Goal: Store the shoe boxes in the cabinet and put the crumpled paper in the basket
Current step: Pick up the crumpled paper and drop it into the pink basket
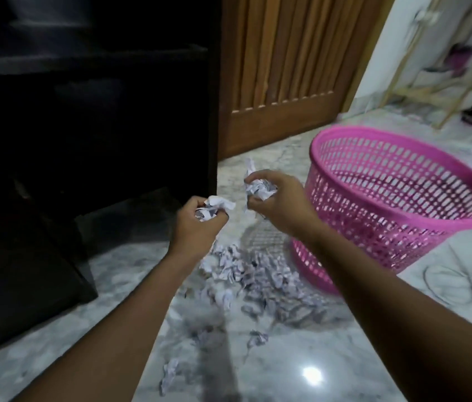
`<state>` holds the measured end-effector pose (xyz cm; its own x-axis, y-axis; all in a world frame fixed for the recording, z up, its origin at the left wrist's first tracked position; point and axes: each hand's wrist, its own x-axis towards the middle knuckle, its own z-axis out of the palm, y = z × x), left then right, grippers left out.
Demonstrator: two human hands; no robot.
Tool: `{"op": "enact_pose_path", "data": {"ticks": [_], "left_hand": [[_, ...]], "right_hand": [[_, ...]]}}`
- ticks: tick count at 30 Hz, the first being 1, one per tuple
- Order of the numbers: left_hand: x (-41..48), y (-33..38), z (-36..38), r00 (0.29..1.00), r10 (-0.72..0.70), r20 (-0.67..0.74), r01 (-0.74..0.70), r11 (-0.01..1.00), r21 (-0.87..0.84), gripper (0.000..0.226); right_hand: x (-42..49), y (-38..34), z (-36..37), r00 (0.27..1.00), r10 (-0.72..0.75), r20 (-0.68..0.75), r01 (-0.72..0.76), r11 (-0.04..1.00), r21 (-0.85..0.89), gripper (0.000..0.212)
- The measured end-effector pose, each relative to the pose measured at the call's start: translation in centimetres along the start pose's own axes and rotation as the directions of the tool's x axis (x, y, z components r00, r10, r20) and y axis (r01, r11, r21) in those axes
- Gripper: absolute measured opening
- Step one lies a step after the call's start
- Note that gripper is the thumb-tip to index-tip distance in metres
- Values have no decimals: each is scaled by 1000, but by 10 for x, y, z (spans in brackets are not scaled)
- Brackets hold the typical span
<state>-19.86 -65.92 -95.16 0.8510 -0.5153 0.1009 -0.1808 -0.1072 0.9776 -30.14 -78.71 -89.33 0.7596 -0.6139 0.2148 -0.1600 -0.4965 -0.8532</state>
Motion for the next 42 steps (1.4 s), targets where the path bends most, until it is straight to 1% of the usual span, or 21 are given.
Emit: {"op": "enact_pose_path", "data": {"ticks": [4, 6, 8, 10, 13, 15, 18, 20, 21, 22, 23, 24, 25, 27, 29, 31, 33, 35, 37, 39, 42], "left_hand": [[22, 74, 39, 992, 98, 75, -93, 993, -66, 18], [31, 106, 66, 984, 125, 127, -113, 989, -97, 20], [37, 133, 100, 973, 148, 175, -130, 985, -112, 15], [39, 158, 135, 963, 153, 224, -135, 986, -94, 15], [43, 178, 189, 932, 105, 348, -86, 994, -71, 20], [46, 180, 222, 918, 131, 375, -120, 991, -53, 22], [51, 167, 254, 896, 182, 404, -227, 972, 66, 26], [55, 151, 264, 837, 118, 535, -308, 909, 282, 45], [57, 144, 264, 798, 60, 600, -380, 822, 424, 57], [59, 137, 262, 772, 8, 635, -455, 705, 544, 66], [59, 134, 258, 755, -22, 655, -517, 594, 616, 68], [59, 132, 253, 738, -25, 674, -562, 530, 635, 63], [58, 132, 246, 725, -11, 689, -585, 519, 623, 54], [53, 132, 230, 725, 64, 685, -593, 564, 575, 41], [46, 127, 209, 755, 165, 635, -591, 592, 548, 38], [41, 118, 188, 755, 299, 583, -630, 578, 519, 37], [38, 110, 167, 717, 402, 570, -688, 540, 485, 33], [39, 104, 150, 699, 408, 588, -700, 558, 446, 29], [41, 99, 136, 702, 367, 610, -682, 591, 430, 31], [40, 97, 121, 726, 331, 602, -648, 623, 439, 38], [36, 85, 92, 796, 300, 526, -561, 690, 457, 36]], "right_hand": [[27, -45, -86, 990, -116, -85, 106, 988, -113, 33], [31, -42, -130, 977, -121, -174, 99, 987, -130, 32], [30, -25, -167, 959, -87, -270, 52, 989, -136, 31], [26, -2, -194, 945, -6, -327, -39, 991, -130, 28], [19, 30, -216, 936, 97, -338, -162, 972, -169, 16], [15, 52, -223, 916, 155, -370, -218, 967, -135, 19], [10, 76, -231, 885, 237, -401, -288, 955, -71, 24], [8, 86, -237, 880, 242, -408, -294, 953, -68, 20], [7, 88, -239, 876, 242, -416, -296, 952, -70, 20], [6, 89, -240, 873, 244, -422, -305, 949, -82, 23], [6, 90, -239, 872, 250, -421, -317, 944, -96, 27], [7, 91, -237, 874, 255, -414, -327, 938, -111, 30], [9, 91, -234, 880, 260, -398, -336, 933, -133, 34], [12, 90, -225, 894, 279, -351, -352, 922, -164, 42], [14, 85, -215, 907, 293, -301, -360, 912, -197, 53], [14, 75, -205, 910, 340, -237, -401, 867, -295, 64], [14, 64, -195, 896, 410, -171, -441, 773, -456, 72], [12, 50, -185, 870, 477, -123, -457, 689, -563, 69], [10, 36, -174, 867, 492, -83, -441, 679, -586, 50], [7, 27, -162, 899, 432, -75, -395, 723, -566, 36], [-3, 21, -127, 969, 190, -155, -246, 766, -595, 39]]}}
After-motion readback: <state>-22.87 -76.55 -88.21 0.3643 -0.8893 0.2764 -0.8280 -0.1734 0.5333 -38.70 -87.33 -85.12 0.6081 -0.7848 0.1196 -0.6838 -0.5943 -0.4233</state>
